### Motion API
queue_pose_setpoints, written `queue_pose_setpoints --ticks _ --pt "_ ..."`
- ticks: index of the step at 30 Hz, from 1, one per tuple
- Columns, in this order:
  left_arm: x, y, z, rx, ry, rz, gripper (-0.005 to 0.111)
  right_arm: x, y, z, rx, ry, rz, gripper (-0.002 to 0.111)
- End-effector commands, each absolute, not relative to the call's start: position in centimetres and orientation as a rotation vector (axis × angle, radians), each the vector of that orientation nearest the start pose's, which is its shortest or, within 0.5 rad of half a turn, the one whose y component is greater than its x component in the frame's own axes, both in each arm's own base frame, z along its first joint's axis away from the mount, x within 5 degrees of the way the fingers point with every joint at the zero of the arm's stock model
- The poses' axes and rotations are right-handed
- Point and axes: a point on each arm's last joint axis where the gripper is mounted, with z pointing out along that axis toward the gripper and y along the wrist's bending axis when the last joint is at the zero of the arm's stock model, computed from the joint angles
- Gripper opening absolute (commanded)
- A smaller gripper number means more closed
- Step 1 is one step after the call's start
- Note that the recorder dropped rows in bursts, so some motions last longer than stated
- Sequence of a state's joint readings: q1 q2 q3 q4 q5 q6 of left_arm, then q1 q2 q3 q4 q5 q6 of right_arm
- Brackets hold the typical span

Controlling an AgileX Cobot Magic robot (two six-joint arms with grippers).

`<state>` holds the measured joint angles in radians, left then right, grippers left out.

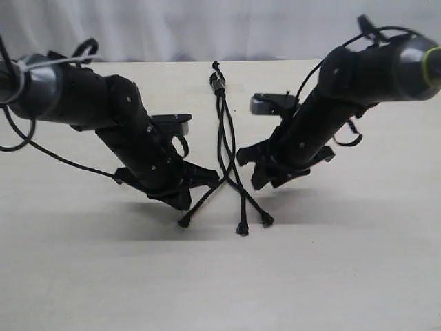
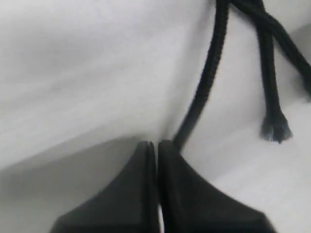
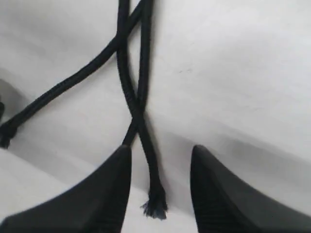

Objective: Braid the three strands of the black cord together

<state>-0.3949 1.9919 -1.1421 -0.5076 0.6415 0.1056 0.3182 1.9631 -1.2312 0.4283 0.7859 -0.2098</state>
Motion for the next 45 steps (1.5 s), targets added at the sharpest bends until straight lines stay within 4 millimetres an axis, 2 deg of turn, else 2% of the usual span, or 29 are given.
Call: queue_pose_setpoints --ticks 1,4,8,12,15,19,23,25,26,28,32,35,40,45 --pt "33.2 -12.0 15.1 0.149 3.001 -0.380 0.002 34.8 10.6 18.8 -0.229 2.919 0.515 0.039" --pt "33.1 -9.0 16.4 0.116 3.042 -0.278 0.002 34.2 8.5 20.4 -0.191 2.938 0.511 0.033" --pt "32.4 -6.9 19.6 0.136 2.997 -0.207 0.002 32.3 7.4 21.4 -0.229 2.955 0.414 0.006" --pt "30.9 -6.3 23.5 0.165 2.896 -0.181 0.002 29.6 6.7 22.3 -0.233 2.930 0.368 0.004" --pt "28.4 -5.7 27.0 0.161 2.706 -0.181 0.002 27.4 6.0 23.2 -0.258 2.884 0.298 0.004" --pt "23.2 -4.6 29.6 0.171 2.540 -0.161 0.002 24.0 4.8 24.5 -0.221 2.756 0.201 0.004" --pt "18.8 -4.1 30.2 0.136 2.422 -0.218 0.002 20.8 3.9 25.3 -0.228 2.604 0.150 0.004" --pt "16.9 -4.0 30.5 0.089 2.310 -0.289 0.002 19.2 3.6 25.8 -0.227 2.522 0.139 0.004" --pt "15.2 -3.7 30.8 0.063 2.187 -0.314 0.002 17.7 3.3 26.4 -0.218 2.431 0.140 0.004" --pt "13.2 -3.2 30.7 0.059 2.074 -0.307 0.002 16.0 2.9 26.9 -0.178 2.275 0.148 0.004" --pt "10.1 -2.7 31.0 0.068 1.988 -0.320 0.002 13.1 2.5 27.7 -0.115 2.133 0.195 0.004" --pt "8.9 -2.5 31.6 0.071 1.934 -0.326 0.002 11.5 2.3 29.0 -0.113 2.026 0.202 0.004" --pt "8.7 -2.5 31.7 0.072 1.923 -0.327 0.002 9.7 2.0 30.0 -0.111 1.921 0.208 0.004" --pt "8.7 -2.5 31.7 0.072 1.923 -0.327 0.002 7.4 1.6 28.6 -0.096 1.770 0.210 0.004"
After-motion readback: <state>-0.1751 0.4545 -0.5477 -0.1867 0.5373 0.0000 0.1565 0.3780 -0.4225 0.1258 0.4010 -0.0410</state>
